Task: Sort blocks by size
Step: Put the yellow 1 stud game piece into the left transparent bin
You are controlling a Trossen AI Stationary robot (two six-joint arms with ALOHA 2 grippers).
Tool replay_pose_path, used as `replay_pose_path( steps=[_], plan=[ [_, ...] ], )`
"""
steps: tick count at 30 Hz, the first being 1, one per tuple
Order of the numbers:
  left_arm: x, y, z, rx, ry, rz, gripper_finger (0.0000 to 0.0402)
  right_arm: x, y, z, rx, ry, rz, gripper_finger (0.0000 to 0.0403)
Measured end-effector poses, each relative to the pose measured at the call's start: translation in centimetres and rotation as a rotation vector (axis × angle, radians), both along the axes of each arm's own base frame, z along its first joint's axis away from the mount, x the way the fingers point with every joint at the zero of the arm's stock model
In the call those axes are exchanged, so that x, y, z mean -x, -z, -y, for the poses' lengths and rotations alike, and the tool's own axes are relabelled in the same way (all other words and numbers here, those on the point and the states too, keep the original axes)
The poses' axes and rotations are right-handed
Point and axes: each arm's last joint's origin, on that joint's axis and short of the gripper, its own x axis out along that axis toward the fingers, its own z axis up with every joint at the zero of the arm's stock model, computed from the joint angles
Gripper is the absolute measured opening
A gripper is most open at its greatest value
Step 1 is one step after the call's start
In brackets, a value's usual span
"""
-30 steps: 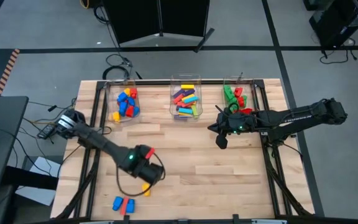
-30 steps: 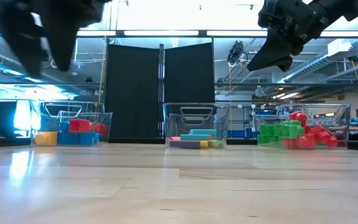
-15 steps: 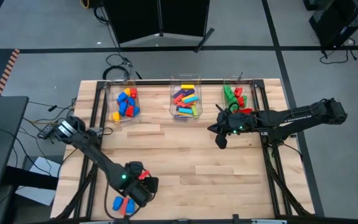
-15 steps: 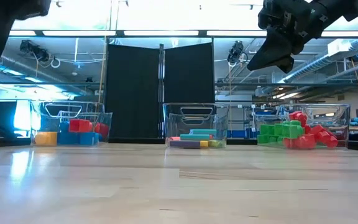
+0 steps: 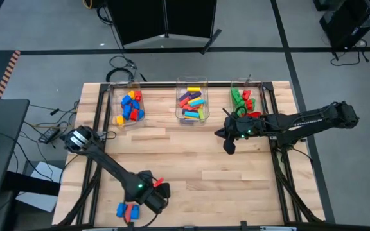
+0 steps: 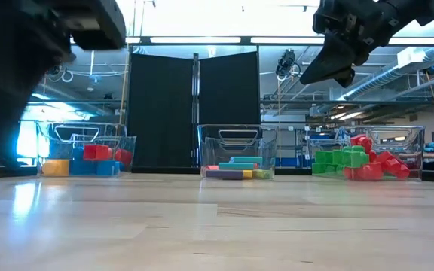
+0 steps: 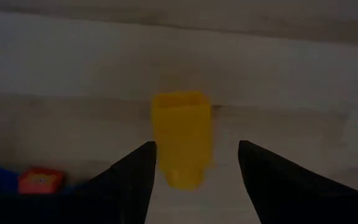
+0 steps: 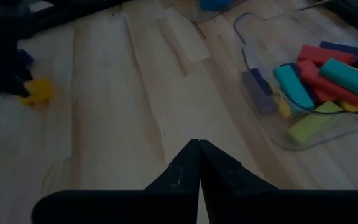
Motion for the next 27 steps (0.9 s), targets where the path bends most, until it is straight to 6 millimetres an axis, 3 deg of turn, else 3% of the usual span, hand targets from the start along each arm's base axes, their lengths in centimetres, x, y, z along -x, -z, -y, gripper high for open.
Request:
replay_pose_path(
  steps=[10,16,24,27],
  plan=[
    [-1.1,3.5,0.5,0.026,-0.027,-0.083,0.0236,0.0,0.0,-0.1,0.047,-0.082,-0.013,0.0021],
    [-1.6,4.1,0.3,0.024,-0.028,-0.086,0.0231,0.0,0.0,-0.1,0.068,-0.098,-0.014,0.0021],
    [-1.6,4.2,0.1,0.009,-0.029,-0.094,0.0141,0.0,0.0,-0.1,0.068,-0.098,-0.015,0.0021],
    [-1.5,4.2,0.1,0.005,-0.029,-0.096,0.0135,0.0,0.0,-0.1,0.068,-0.098,-0.014,0.0021]
  ],
)
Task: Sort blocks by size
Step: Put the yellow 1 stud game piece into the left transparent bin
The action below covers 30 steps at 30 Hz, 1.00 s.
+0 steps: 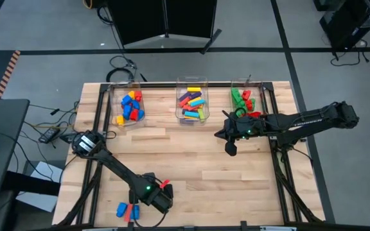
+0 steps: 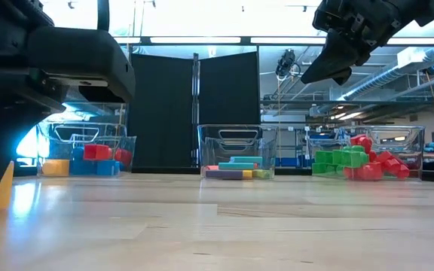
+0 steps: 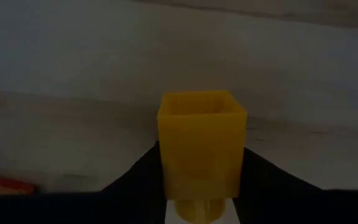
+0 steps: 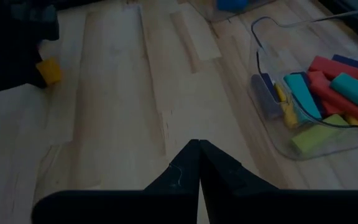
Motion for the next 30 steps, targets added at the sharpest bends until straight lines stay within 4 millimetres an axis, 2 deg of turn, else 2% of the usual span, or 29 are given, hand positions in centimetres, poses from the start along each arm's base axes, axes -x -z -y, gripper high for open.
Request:
replay_pose_path(
  steps=[4,6,9,13,18,22,25,30],
  plan=[
    [-0.1,-0.8,0.0,-0.033,0.021,0.040,0.0135,0.0,0.0,0.0,0.000,0.000,0.000,0.0021],
    [0.0,-1.7,-0.3,-0.114,0.038,0.057,0.0135,0.0,0.0,0.0,0.000,0.000,0.000,0.0021],
    [0.0,-4.7,-1.6,-0.198,0.021,0.075,0.0135,0.0,0.0,0.0,-0.001,0.000,0.004,0.0021],
    [1.3,-8.5,-4.3,-0.260,0.057,0.047,0.0135,-0.1,-0.1,0.0,-0.001,0.000,0.012,0.0021],
    [4.1,-13.7,-11.3,-0.344,0.126,-0.045,0.0135,-0.2,-0.2,0.0,-0.002,0.000,0.032,0.0021],
    [7.2,-16.4,-17.9,-0.390,0.165,-0.012,0.0135,-0.3,-0.4,0.0,-0.003,0.001,0.051,0.0021],
    [10.1,-17.5,-22.5,-0.446,0.160,-0.008,0.0135,-0.4,-0.5,0.1,-0.004,0.003,0.067,0.0021],
    [13.7,-18.0,-28.5,-0.495,0.177,0.022,0.0135,-0.5,-0.8,0.2,0.022,0.045,0.098,0.0021]
  ],
)
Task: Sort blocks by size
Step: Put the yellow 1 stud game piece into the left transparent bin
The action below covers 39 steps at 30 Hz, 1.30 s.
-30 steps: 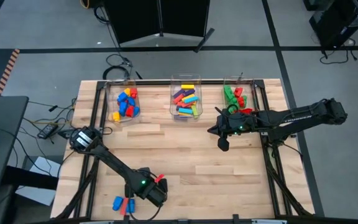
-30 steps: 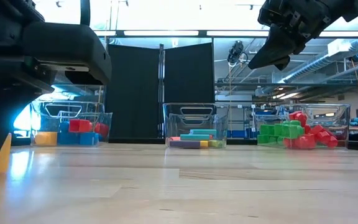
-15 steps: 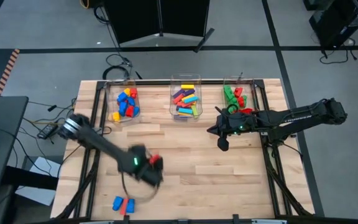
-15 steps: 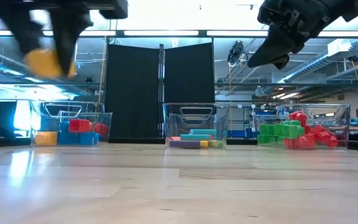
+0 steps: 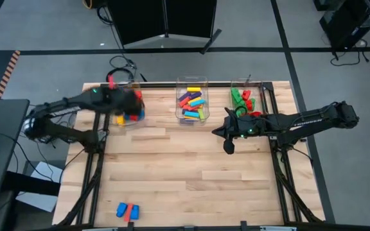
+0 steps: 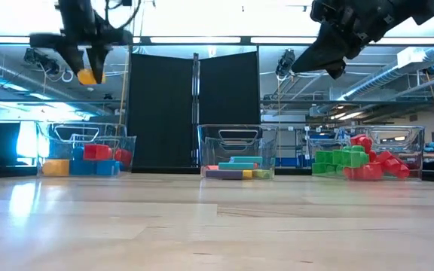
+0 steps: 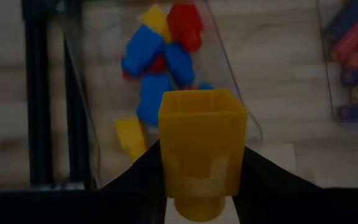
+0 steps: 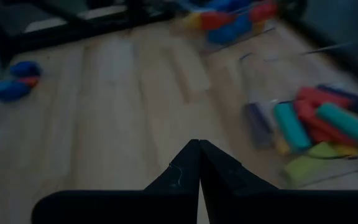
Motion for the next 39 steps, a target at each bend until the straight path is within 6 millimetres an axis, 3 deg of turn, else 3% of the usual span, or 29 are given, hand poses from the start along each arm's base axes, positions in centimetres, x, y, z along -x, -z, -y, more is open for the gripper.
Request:
replay_pose_path(
  steps=[4,9,15,20,24,31,39],
  plan=[
    [0.9,0.9,-4.6,0.008,0.086,0.009,0.0135,-0.1,-0.3,0.4,0.054,0.117,0.040,0.0021],
    [1.1,4.0,-10.6,0.083,0.139,-0.004,0.0135,-0.1,-0.7,0.7,0.108,0.227,0.076,0.0021],
    [0.8,8.5,-14.9,0.238,0.188,-0.060,0.0135,-0.1,-0.7,1.0,0.059,0.276,0.096,0.0021],
    [-0.2,11.4,-16.0,0.335,0.230,-0.110,0.0139,-0.1,-0.7,1.1,-0.005,0.314,0.117,0.0021],
    [-0.6,12.5,-15.9,0.405,0.273,-0.136,0.0196,-0.1,-0.7,1.1,-0.013,0.319,0.119,0.0021],
    [-0.8,12.6,-16.1,0.376,0.330,-0.138,0.0271,-0.1,-0.7,1.1,-0.019,0.328,0.122,0.0020],
    [-0.6,11.8,-15.9,0.351,0.327,-0.127,0.0286,-0.1,-0.7,1.2,-0.018,0.330,0.123,0.0020]
  ],
)
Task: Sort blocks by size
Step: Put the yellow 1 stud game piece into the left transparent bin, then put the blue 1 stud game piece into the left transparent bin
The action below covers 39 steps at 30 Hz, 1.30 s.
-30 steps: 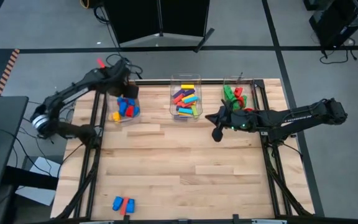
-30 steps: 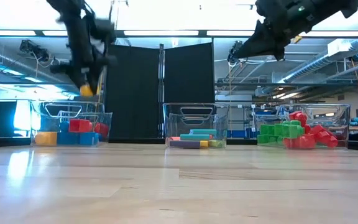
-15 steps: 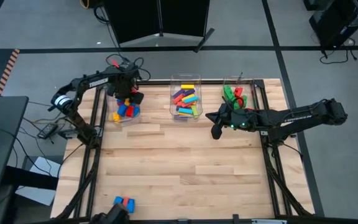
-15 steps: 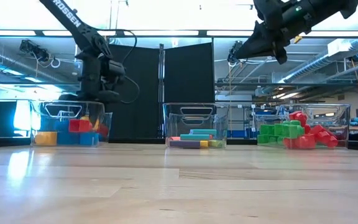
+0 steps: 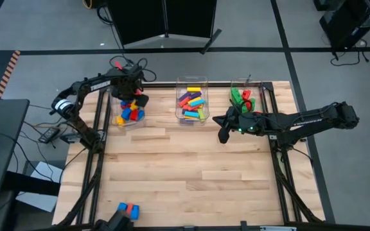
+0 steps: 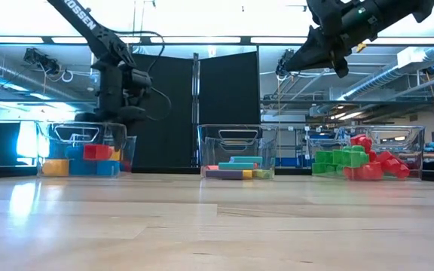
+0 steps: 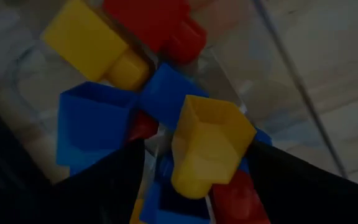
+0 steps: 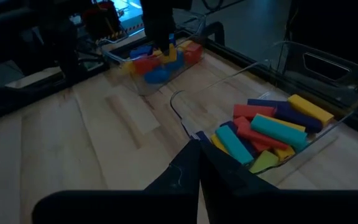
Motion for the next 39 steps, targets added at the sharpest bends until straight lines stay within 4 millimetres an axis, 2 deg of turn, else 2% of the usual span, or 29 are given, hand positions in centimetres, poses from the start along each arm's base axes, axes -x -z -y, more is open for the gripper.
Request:
replay_pose_path(
  steps=[4,7,13,17,26,34,39],
  plan=[
    [0.5,-2.2,0.9,-0.066,-0.013,0.035,0.0286,0.0,0.0,0.0,0.001,0.000,-0.001,0.0019],
    [1.1,-4.3,2.3,-0.116,-0.059,0.055,0.0286,0.0,0.0,0.0,0.002,-0.001,-0.001,0.0018],
    [1.9,-8.0,7.1,-0.174,-0.137,0.095,0.0286,0.0,0.0,0.0,0.010,-0.005,-0.006,0.0021],
    [1.3,-9.3,11.3,-0.203,-0.146,0.109,0.0286,0.0,0.0,-0.1,0.030,-0.054,-0.024,0.0026],
    [-2.0,-9.4,20.9,-0.178,-0.156,0.209,0.0286,-0.1,0.2,-0.5,0.010,-0.219,-0.051,0.0021],
    [-2.4,-8.8,29.0,-0.083,-0.119,0.311,0.0286,0.1,0.6,-0.7,-0.009,-0.263,-0.096,0.0021],
    [-2.6,-7.1,33.6,-0.011,-0.071,0.267,0.0286,0.1,0.6,-0.7,0.025,-0.282,-0.113,0.0021]
  ],
)
